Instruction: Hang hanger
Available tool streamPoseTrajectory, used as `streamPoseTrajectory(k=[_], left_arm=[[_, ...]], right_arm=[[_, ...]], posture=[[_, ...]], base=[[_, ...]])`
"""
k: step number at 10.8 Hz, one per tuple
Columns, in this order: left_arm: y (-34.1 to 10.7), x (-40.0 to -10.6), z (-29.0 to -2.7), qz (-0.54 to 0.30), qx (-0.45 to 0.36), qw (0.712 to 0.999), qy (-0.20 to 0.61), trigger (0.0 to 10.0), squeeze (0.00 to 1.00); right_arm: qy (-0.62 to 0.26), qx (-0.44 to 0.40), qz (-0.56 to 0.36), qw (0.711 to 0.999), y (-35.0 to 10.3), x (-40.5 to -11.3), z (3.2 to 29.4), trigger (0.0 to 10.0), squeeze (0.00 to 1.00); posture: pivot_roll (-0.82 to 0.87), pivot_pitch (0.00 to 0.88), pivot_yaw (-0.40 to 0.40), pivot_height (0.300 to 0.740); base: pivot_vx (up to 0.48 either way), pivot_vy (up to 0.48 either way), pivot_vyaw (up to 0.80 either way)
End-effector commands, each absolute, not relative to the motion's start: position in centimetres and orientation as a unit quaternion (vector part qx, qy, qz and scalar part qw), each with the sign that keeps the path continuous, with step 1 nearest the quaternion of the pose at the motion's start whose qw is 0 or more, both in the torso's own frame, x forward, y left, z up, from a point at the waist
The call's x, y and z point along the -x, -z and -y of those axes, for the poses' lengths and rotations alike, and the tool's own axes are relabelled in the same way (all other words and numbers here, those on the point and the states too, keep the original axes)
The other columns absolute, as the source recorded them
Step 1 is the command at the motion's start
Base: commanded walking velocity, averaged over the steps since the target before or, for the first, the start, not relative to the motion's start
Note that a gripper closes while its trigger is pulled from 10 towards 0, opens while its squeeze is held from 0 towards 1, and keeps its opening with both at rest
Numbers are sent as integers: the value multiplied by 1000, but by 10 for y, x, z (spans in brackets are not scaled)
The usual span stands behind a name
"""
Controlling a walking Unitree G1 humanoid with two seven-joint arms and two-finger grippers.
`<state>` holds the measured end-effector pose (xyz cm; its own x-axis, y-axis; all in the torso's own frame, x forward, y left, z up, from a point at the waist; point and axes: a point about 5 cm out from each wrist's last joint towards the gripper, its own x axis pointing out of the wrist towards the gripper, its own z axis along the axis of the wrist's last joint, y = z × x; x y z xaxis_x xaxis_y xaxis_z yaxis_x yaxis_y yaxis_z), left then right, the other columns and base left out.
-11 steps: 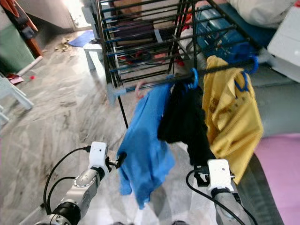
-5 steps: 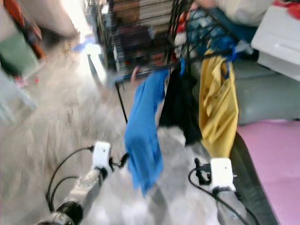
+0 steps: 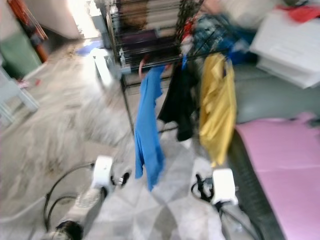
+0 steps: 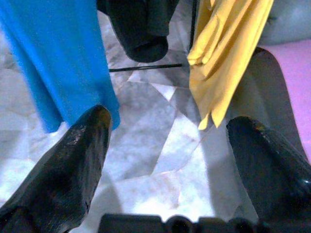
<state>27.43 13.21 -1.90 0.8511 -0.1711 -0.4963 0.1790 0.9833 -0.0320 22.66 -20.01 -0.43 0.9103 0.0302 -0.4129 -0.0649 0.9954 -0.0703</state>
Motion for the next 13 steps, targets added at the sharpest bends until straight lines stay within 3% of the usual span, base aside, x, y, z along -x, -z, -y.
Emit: streamPoseTrajectory(k=[1,3,5,8,13], left_arm=[[21,-272,-142,-262,-19,962,74,10000,0],[24,-271,-154,-273,-30,961,44,10000,0],[32,-263,-159,-300,-41,952,41,10000,0],[60,-229,-167,-399,-51,915,38,10000,0],[61,-229,-167,-401,-54,913,39,10000,0]], right_arm=[[-42,46,-196,979,0,-236,192,10000,0],[-40,12,-213,976,12,-243,183,10000,0],[-42,-6,-243,969,25,-246,174,10000,0],[4,-67,-349,935,55,-230,170,10000,0],[7,-60,-356,932,56,-228,171,10000,0]], posture=[[-136,0,107,740],[-135,0,111,740],[-124,0,102,740],[-99,0,74,740],[-98,0,74,740]], base=[[0,0,800],[0,0,628],[0,0,0],[0,0,0],[0,0,0]])
